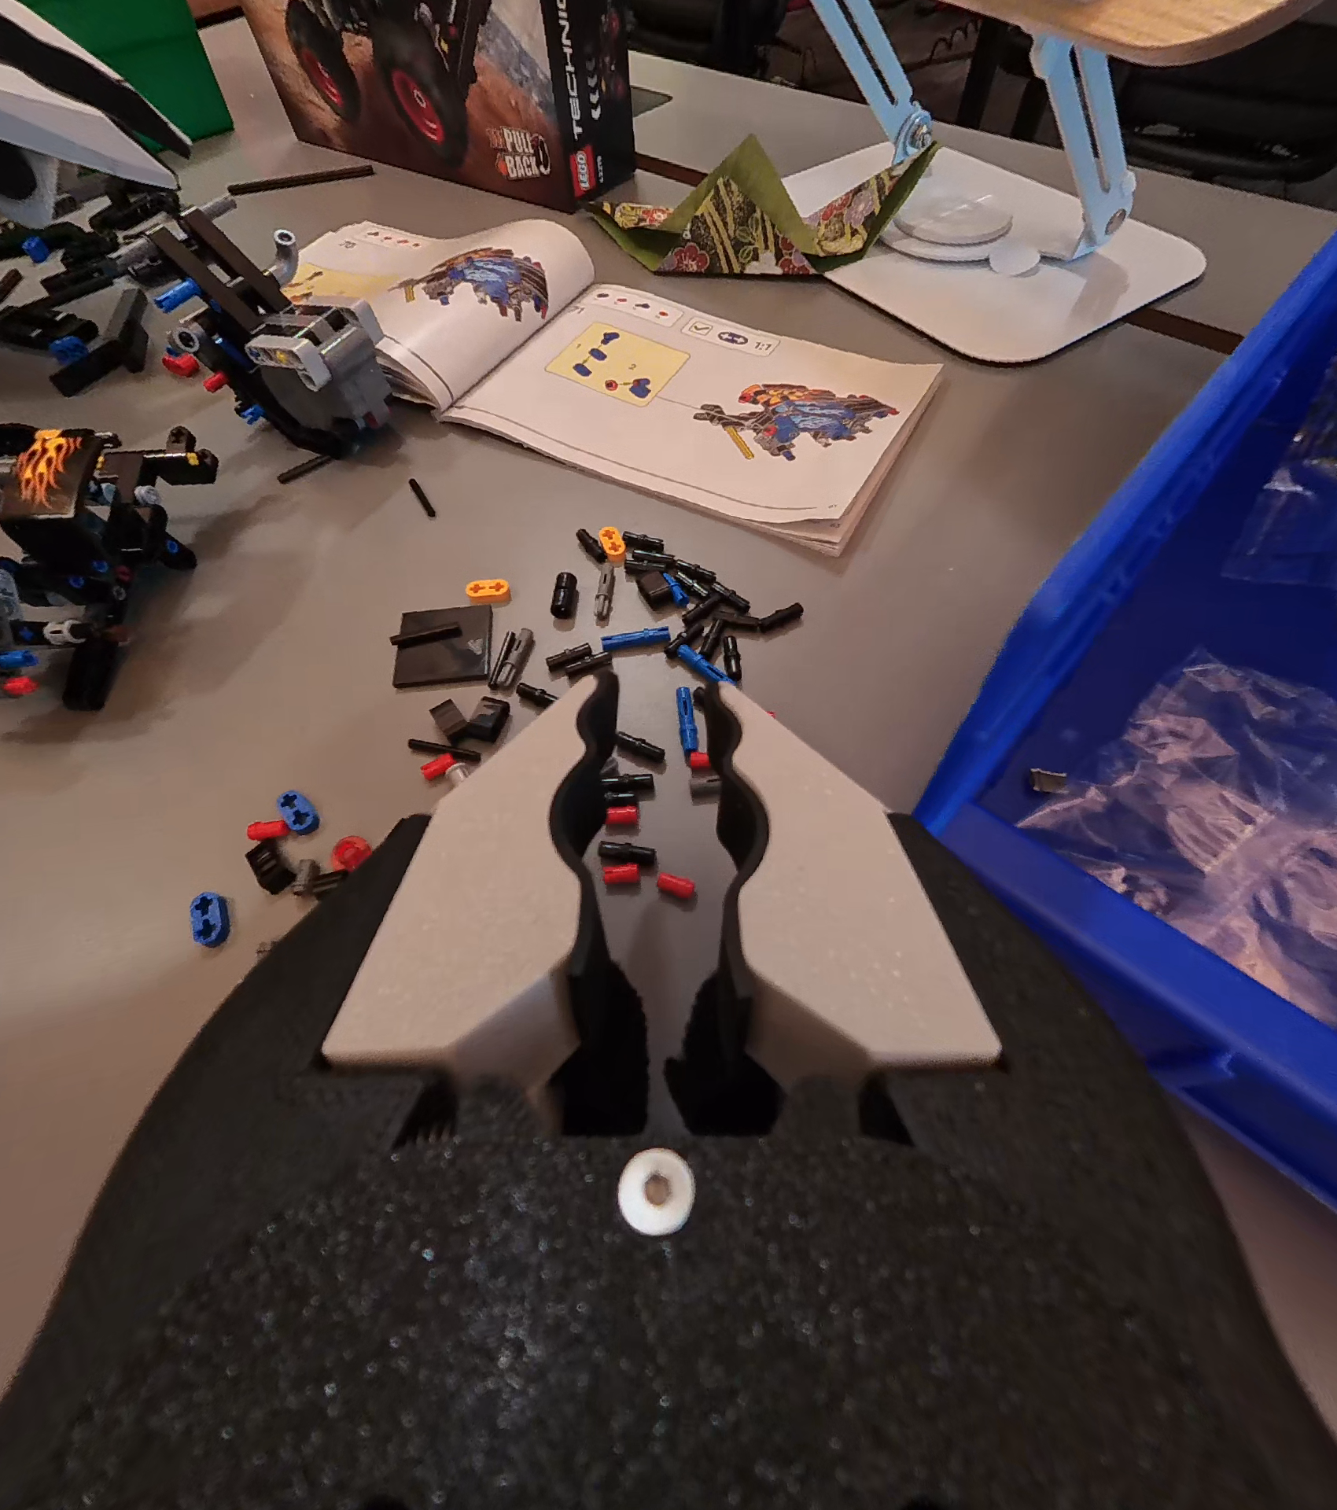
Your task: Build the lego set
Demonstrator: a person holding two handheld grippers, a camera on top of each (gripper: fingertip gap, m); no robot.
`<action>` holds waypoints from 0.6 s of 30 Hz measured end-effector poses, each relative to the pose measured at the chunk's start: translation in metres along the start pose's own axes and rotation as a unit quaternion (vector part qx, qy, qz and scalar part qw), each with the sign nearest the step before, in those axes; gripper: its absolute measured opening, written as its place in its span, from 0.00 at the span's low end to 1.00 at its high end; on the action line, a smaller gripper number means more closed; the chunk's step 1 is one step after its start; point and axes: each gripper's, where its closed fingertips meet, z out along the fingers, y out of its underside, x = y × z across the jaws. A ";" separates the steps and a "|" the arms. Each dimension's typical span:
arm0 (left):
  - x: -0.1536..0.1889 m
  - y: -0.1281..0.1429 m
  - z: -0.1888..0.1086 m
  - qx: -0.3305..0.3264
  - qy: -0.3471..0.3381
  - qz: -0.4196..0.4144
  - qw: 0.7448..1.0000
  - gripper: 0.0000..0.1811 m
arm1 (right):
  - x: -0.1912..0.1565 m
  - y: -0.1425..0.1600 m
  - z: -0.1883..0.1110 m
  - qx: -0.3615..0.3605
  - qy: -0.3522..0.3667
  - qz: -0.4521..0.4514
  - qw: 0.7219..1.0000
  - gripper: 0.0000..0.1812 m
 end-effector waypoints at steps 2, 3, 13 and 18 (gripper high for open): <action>0.002 0.001 0.001 -0.002 0.006 -0.005 1.000 0.11 | -0.002 0.001 -0.002 0.002 -0.002 -0.008 1.000 0.12; 0.003 0.001 0.002 -0.004 0.009 -0.006 1.000 0.11 | -0.005 0.000 -0.004 0.005 -0.008 -0.006 1.000 0.11; 0.001 -0.003 -0.001 0.005 0.000 -0.002 1.000 0.11 | -0.068 0.049 -0.060 -0.036 -0.007 0.024 0.999 0.10; 0.002 0.000 0.002 -0.001 0.007 -0.010 1.000 0.11 | -0.079 0.050 -0.064 -0.031 0.027 0.011 0.999 0.10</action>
